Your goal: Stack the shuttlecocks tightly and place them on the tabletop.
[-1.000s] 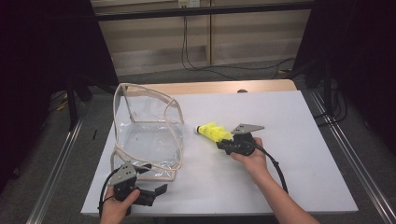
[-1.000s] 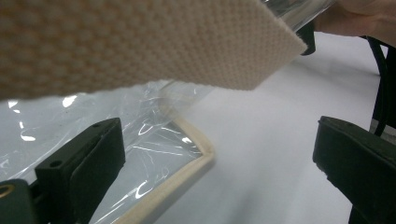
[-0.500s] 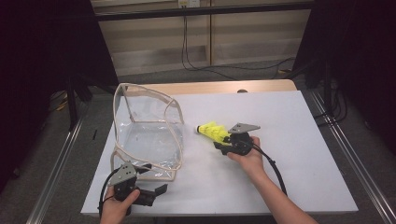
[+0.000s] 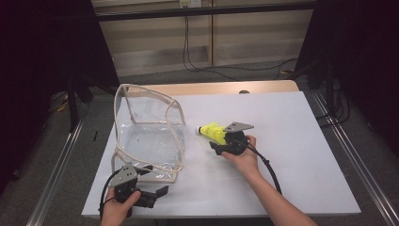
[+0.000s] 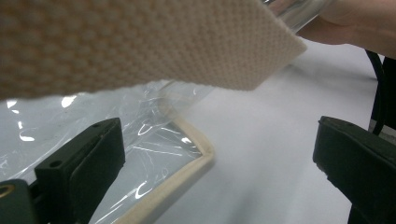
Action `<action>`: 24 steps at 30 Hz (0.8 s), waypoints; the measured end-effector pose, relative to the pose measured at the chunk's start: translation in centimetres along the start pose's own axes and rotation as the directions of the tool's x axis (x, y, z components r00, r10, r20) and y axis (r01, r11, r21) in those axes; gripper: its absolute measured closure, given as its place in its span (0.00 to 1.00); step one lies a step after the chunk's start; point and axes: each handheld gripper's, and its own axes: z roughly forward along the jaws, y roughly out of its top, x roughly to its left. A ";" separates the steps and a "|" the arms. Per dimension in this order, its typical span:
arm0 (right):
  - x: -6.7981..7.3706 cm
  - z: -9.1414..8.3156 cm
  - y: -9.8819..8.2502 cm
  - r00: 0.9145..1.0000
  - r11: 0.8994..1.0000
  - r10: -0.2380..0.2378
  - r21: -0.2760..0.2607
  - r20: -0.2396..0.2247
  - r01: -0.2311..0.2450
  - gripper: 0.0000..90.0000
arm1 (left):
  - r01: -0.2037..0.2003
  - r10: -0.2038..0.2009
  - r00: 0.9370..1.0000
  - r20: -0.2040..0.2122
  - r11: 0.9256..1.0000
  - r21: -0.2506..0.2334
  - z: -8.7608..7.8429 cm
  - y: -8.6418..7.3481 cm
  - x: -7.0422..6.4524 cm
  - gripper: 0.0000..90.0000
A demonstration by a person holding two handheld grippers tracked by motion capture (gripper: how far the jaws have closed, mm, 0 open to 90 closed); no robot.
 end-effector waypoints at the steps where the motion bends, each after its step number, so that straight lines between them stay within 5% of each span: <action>1: 0.0 0.1 0.0 1.000 1.000 -0.002 -0.001 0.006 0.002 0.42 | 0.000 0.000 1.000 0.000 1.000 0.000 0.0 0.0 0.0 0.02; 24: 0.0 1.2 0.1 0.997 0.999 0.023 -0.037 0.078 -0.020 0.60 | 0.004 -0.004 1.000 0.004 1.000 -0.004 0.0 0.0 0.1 0.03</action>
